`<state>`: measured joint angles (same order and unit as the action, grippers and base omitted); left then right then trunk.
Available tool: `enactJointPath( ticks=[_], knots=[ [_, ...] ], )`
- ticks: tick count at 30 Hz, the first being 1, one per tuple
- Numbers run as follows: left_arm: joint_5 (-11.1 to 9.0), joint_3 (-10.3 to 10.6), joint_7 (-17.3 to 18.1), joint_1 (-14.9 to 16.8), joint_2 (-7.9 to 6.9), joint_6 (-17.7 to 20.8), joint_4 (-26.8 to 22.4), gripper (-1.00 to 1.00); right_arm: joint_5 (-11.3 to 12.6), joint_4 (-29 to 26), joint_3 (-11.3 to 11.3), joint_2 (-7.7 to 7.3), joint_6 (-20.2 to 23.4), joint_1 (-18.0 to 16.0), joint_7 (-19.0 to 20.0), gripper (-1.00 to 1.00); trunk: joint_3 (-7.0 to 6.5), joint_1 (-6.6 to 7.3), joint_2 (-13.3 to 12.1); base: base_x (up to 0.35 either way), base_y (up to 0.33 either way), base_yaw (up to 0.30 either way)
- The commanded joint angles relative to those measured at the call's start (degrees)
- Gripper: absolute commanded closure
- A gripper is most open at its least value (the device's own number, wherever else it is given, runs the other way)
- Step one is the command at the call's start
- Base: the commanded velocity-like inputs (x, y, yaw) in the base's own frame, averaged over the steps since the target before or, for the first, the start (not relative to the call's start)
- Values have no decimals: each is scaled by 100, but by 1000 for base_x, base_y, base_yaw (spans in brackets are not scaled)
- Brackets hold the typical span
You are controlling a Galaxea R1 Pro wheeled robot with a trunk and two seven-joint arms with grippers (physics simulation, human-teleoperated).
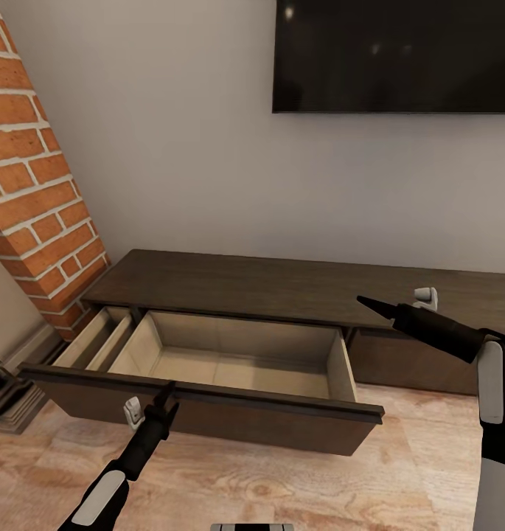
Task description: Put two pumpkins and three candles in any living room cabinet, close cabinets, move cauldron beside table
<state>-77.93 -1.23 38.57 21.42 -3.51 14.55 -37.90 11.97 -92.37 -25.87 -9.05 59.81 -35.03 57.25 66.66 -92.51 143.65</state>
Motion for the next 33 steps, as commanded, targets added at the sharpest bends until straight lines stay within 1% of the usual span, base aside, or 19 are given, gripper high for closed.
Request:
enactJointPath(
  ticks=[1,15,18,21,26,27,29,31,33],
  knots=[
    [-56,-2,11,2,0,57,2,-100,-20,0,-6,0,19,-4,33,-100,5,1,2,0,0,0],
    [-56,4,72,2,0,48,-9,-100,-20,0,-6,0,19,-2,32,-100,5,1,2,-1,0,0],
    [-51,21,94,1,0,1,-65,-100,-20,0,-6,0,19,2,32,-100,5,1,2,-118,0,0],
    [80,199,107,-55,-5,-35,-315,-100,-20,0,0,0,19,2,32,-100,5,1,2,-249,0,0],
    [176,310,101,-284,-10,-94,-765,-100,-20,0,-2,-8,19,5,33,-100,5,1,2,-158,0,0],
    [200,347,84,-395,-11,-110,-968,-100,-18,0,-3,-26,19,13,33,-100,5,1,2,-61,0,0],
    [265,418,60,-469,-7,-121,-1105,-100,-18,0,-2,-81,19,28,34,-100,5,1,2,-44,0,0],
    [391,522,39,-516,-5,-130,-1196,-100,-19,0,-2,-137,19,49,38,-100,5,1,2,-28,0,0],
    [558,619,16,-551,-3,-135,-1271,-100,-19,0,-3,-176,19,78,48,-100,5,1,2,-18,0,0]
  ],
)
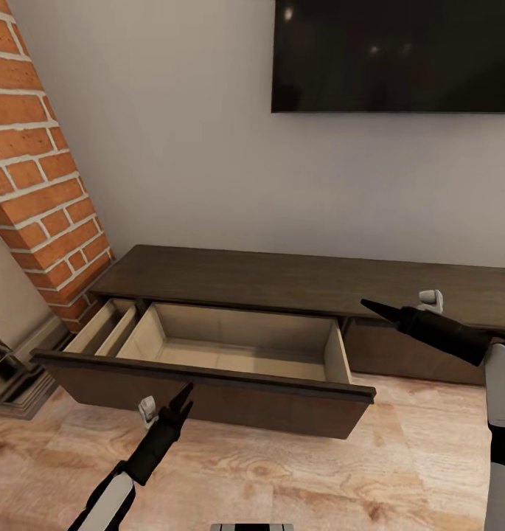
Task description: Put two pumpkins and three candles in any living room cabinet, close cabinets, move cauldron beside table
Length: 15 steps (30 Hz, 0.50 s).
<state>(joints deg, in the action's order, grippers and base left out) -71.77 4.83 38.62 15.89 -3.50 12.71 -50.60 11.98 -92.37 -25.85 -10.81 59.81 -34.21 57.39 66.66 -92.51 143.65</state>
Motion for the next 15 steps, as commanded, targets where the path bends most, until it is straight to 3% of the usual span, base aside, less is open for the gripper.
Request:
enactJointPath(
  ticks=[1,4,6,9,12,15],
  knots=[
    [28,54,-10,-10,-2,46,-27,-100,-19,0,-8,-14,4,15,38,-100,5,1,2,-13,0,0],
    [279,149,-195,-35,38,47,-81,-100,-20,0,-5,-45,-273,62,42,-100,5,1,2,-8,0,0],
    [579,372,-629,-50,213,47,-127,-100,-32,0,-4,-66,-492,97,30,-100,5,1,2,-3,0,0],
    [778,645,-995,-53,334,50,-153,-100,-59,0,-24,-77,-616,123,3,-100,5,1,2,-2,0,0],
    [877,847,-1185,-41,369,75,-250,-100,-80,0,-46,-90,-646,131,-12,-100,5,1,2,0,0,-1],
    [927,1006,-1343,-57,326,138,-545,-100,-93,0,-99,-219,-638,159,-19,-100,5,1,2,0,0,-78]
  ],
)
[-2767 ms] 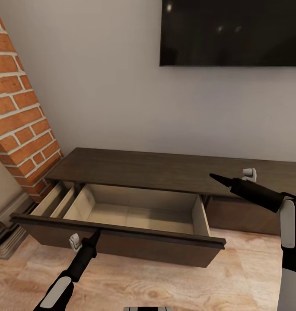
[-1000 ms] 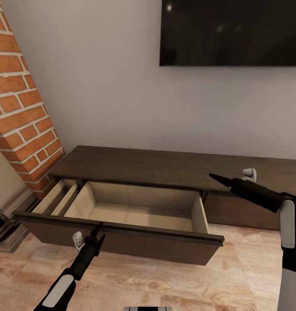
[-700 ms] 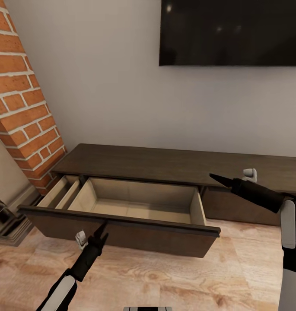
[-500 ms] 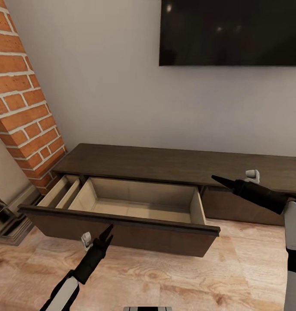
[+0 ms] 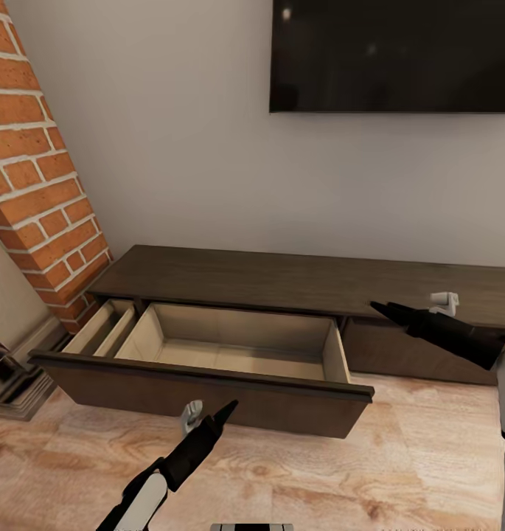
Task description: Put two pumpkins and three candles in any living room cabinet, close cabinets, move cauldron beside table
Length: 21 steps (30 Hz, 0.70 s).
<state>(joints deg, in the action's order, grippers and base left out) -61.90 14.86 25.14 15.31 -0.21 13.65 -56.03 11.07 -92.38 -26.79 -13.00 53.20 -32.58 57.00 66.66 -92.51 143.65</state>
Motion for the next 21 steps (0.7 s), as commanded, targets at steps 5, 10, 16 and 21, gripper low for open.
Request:
enactJointPath(
  ticks=[5,10,16,21],
  knots=[
    [-44,65,-334,-50,-28,69,-179,-100,-9,0,-22,-104,41,19,20,-100,5,1,2,0,0,-178],
    [-16,98,-1001,-74,11,81,-257,-100,-22,0,-2,-134,45,26,-295,-100,5,1,2,0,0,-248],
    [200,300,-1174,-79,-17,118,-273,-100,-25,0,16,-119,49,24,-976,-100,5,1,2,0,0,-265],
    [304,447,-1278,-80,26,103,-264,-100,-26,0,35,-106,46,24,-1194,-100,5,1,2,-157,-33,-269]
  ],
)
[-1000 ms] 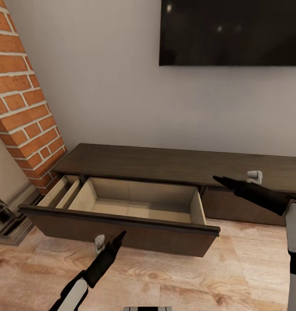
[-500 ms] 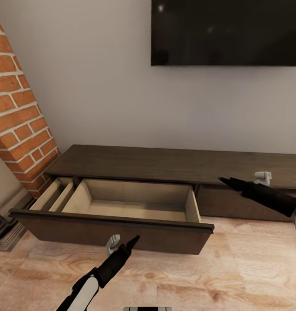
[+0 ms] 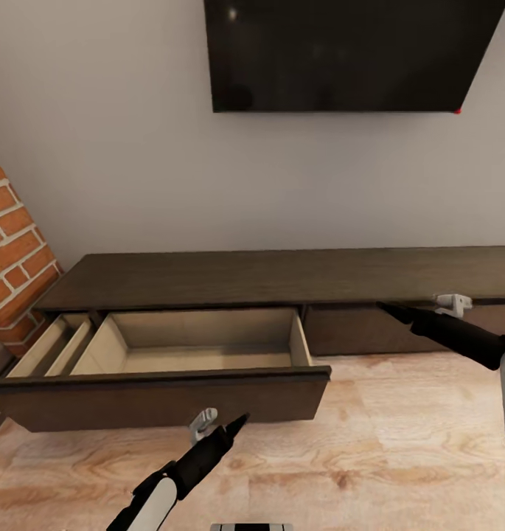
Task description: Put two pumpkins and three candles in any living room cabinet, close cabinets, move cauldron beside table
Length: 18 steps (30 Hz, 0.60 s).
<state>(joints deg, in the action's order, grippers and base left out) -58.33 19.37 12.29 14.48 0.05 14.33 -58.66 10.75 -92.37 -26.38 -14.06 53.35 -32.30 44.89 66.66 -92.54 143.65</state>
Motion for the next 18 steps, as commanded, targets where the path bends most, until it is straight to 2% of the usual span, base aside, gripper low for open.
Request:
enactJointPath(
  ticks=[1,2,4,5,6,8,13,16,17,18],
  knots=[
    [-45,14,-10,2,16,38,1,-100,7,-1,-7,-2,27,-6,-7,-100,4,4,2,-270,-51,-270],
    [209,309,-39,18,37,74,-40,-100,0,-1,-3,17,-35,-7,-394,-100,4,4,2,-63,-11,-270],
    [283,374,-70,26,54,82,-82,-100,1,-1,2,32,-46,-6,-631,-100,4,4,2,-45,-8,-270],
    [339,438,-137,44,84,92,-126,-100,3,-1,47,44,-55,-5,-901,-100,4,4,2,-26,-4,-272],
    [553,599,-656,94,273,515,-230,-100,-1,-1,449,63,-68,-5,-1607,-100,4,4,2,-4,-1,-275],
    [582,611,-888,101,328,675,-275,-100,-1,-1,511,66,-72,-5,-1708,-100,4,4,2,-3,0,-275],
    [610,621,-1208,105,376,807,-332,-100,-2,-1,561,77,-113,-4,-1949,-100,-106,17,-5,-1,0,-275],
    [625,624,-1280,108,400,830,-341,-100,0,-1,621,150,-122,-10,-2349,-100,-173,25,-9,0,0,-275],
    [644,629,-1326,130,419,838,-331,-100,1,-1,707,236,-129,-19,-2694,-100,-195,27,-10,0,0,-275],
    [664,633,-1368,149,433,841,-322,-100,2,-1,754,275,-131,-23,-2864,-100,-217,30,-11,0,0,-276]
  ],
)
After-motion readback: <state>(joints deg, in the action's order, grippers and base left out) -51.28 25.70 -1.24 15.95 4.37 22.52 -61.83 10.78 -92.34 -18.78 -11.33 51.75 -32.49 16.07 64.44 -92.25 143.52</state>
